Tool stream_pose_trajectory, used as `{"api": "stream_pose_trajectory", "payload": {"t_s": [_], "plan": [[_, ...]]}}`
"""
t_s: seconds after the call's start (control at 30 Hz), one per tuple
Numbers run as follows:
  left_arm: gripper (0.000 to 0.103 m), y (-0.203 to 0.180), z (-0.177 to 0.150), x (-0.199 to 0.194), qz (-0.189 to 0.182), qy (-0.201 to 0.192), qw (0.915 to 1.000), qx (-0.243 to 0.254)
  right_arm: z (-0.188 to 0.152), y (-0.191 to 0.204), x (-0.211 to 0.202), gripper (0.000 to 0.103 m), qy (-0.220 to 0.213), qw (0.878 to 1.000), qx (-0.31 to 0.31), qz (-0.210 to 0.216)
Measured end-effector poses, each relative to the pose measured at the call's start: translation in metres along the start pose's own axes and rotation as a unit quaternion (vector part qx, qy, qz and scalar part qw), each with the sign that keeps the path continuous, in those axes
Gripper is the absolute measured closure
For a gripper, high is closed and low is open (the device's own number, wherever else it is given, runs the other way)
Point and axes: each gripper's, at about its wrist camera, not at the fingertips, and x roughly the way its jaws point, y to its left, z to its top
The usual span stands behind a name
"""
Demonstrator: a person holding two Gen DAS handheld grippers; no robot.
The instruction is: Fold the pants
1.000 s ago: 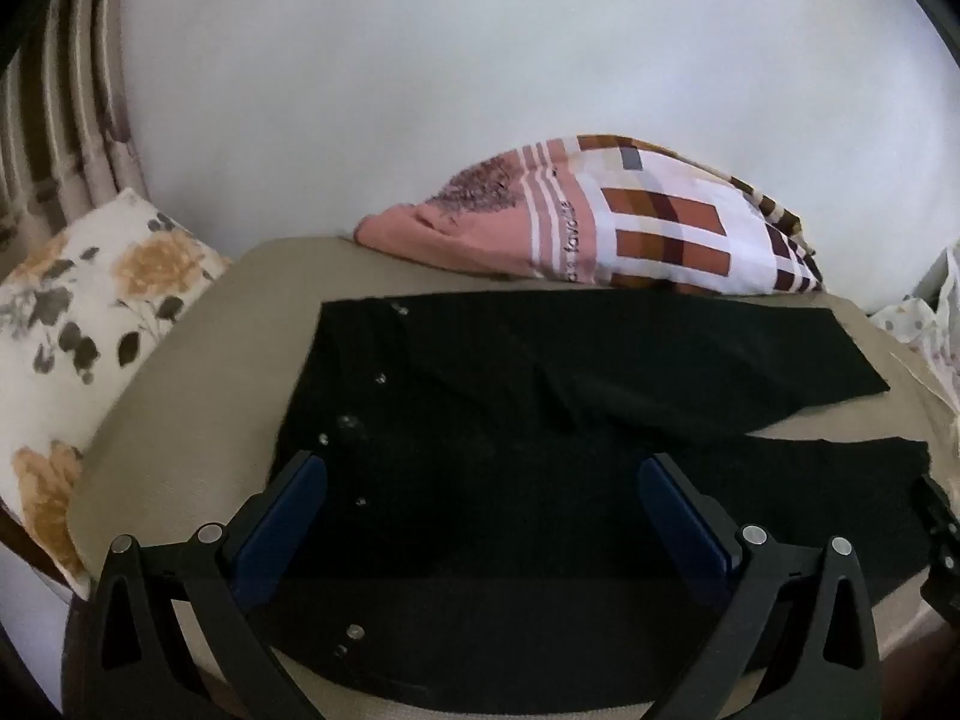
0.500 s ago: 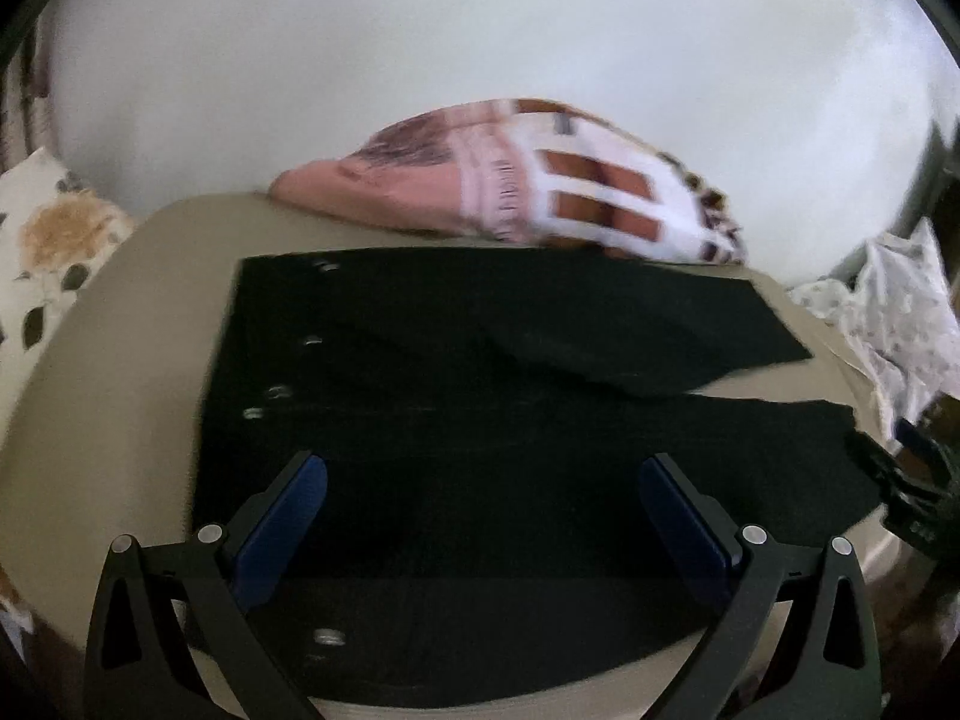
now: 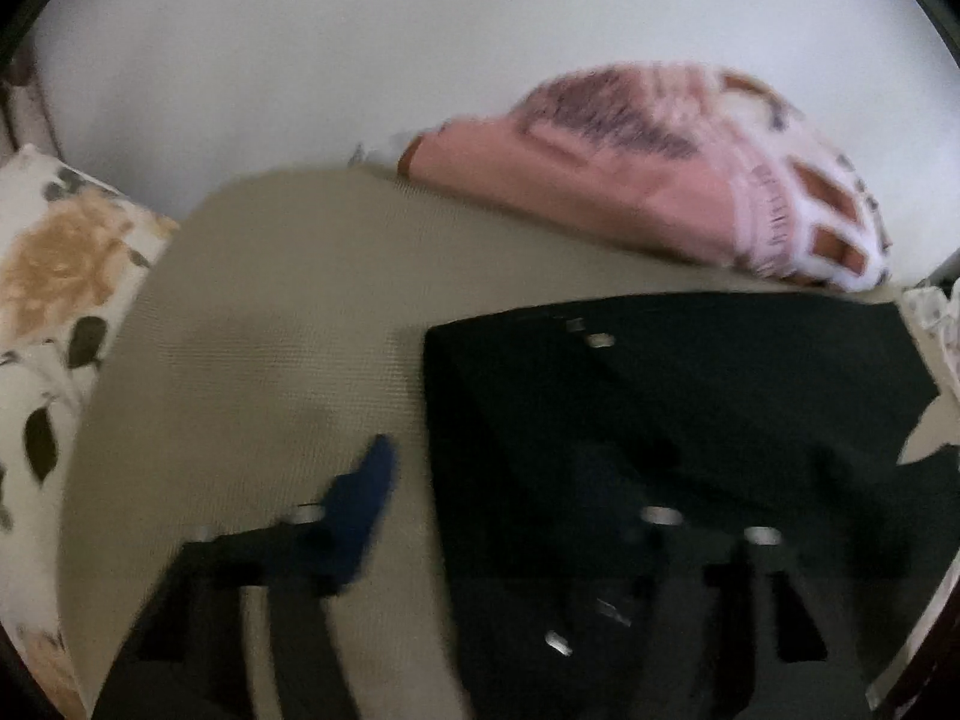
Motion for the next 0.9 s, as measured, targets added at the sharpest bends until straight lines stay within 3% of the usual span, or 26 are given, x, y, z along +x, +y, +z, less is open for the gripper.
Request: {"api": "stream_pose_trajectory", "payload": {"t_s": [0.07,0.2,0.3,0.43,0.5,0.63,0.67,0.7,0.73,0.8,0.9], "plan": [[0.057,0.017,0.008,0.018,-0.032,0.01,0.9993,-0.014,0.001,0.005,0.006,0.0,0.006,1.0,-0.006,0.001],[0.057,0.028,0.02,0.039,-0.043,0.012,0.9987,-0.024,0.004,0.018,0.015,0.0,0.014,1.0,-0.027,-0.001],[0.056,0.037,0.027,0.059,-0.09,0.039,0.9943,-0.042,0.005,0.03,0.021,0.0,0.019,0.999,-0.043,-0.002],[0.05,0.032,0.035,0.071,-0.103,0.039,0.9936,-0.026,0.006,0.042,0.027,0.001,0.025,0.998,-0.059,-0.001],[0.041,0.032,0.041,0.075,-0.123,0.043,0.9909,-0.035,0.007,0.046,0.028,0.001,0.026,0.998,-0.065,-0.002],[0.04,0.027,0.051,0.081,-0.136,0.038,0.9882,-0.058,0.008,0.056,0.03,0.001,0.027,0.997,-0.072,0.006],[0.047,0.026,0.05,0.079,-0.134,0.035,0.9885,-0.061,0.008,0.058,0.031,0.001,0.027,0.997,-0.074,0.01],[0.064,0.024,0.05,0.078,-0.133,0.034,0.9887,-0.061,0.009,0.061,0.031,0.001,0.027,0.997,-0.075,0.017],[0.066,0.021,0.048,0.074,-0.126,0.027,0.9899,-0.061,0.011,0.064,0.031,0.001,0.026,0.996,-0.076,0.03],[0.085,0.014,0.044,0.062,-0.115,0.004,0.9912,-0.065,0.015,0.067,0.03,0.001,0.024,0.995,-0.07,0.067],[0.087,0.005,0.032,0.028,-0.105,-0.045,0.9908,-0.073,0.032,0.062,0.034,0.001,0.033,0.984,-0.018,0.172]]}}
